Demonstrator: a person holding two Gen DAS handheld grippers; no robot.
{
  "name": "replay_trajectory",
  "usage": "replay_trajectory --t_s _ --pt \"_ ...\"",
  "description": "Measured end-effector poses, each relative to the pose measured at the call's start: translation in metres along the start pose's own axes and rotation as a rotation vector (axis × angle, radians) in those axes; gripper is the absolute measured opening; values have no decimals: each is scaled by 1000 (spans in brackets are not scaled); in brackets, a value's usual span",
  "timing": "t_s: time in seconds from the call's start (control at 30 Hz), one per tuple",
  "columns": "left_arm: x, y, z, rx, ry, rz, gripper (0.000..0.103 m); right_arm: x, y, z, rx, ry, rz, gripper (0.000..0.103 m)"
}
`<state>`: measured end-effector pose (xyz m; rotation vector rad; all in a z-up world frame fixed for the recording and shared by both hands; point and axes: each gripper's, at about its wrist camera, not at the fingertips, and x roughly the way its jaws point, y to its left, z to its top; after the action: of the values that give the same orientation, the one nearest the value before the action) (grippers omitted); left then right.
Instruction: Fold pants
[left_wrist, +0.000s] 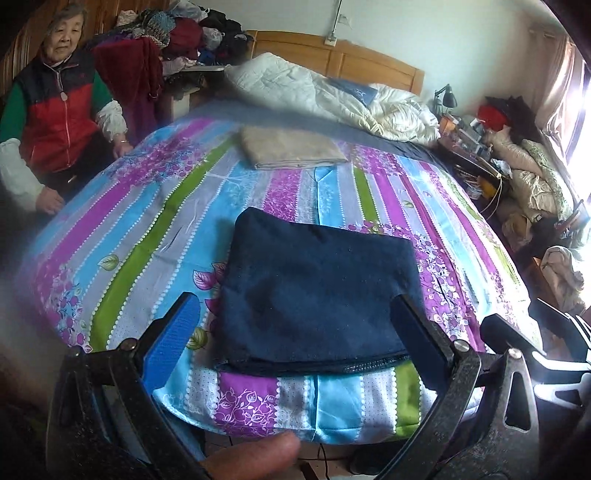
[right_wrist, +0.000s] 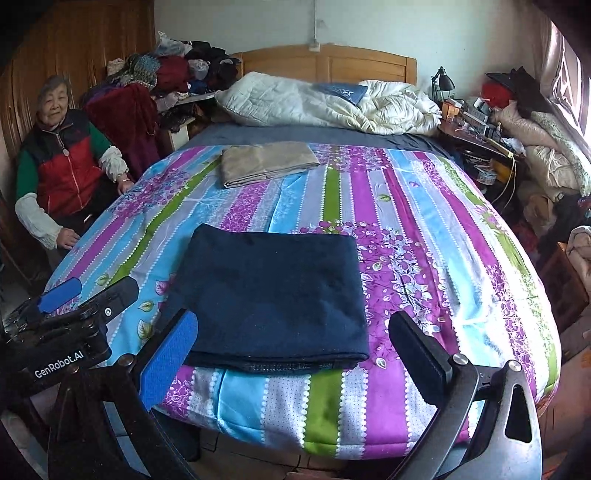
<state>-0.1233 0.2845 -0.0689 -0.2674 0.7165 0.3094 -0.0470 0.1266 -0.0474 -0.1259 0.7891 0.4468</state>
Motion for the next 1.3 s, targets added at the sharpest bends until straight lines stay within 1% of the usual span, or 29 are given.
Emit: replay_trajectory --t_s 0.23,0.4,0.97,1.07,1.13,1.2,1.27,1.3 --pt "7 6 3 -19 32 17 103 6 5 1 -30 27 -15 103" --pt "9 10 1 -36 46 27 103 9 7 -2 -28 38 -14 103" --pt "10 13 3 -35 39 29 103 9 11 -1 -44 45 -5 103" --pt "13 12 4 -37 49 19 103 14 14 1 -58 50 -38 103" --pt "23 14 6 -39 79 -16 103 19 13 6 -70 40 -84 103" --pt "39 19 11 -52 113 -22 103 30 13 12 -85 46 -145 103" --pt "60 27 14 -67 175 -47 103 42 12 18 -102 62 -196 103" --pt "71 31 16 -84 211 -60 103 48 12 20 -109 72 -208 103"
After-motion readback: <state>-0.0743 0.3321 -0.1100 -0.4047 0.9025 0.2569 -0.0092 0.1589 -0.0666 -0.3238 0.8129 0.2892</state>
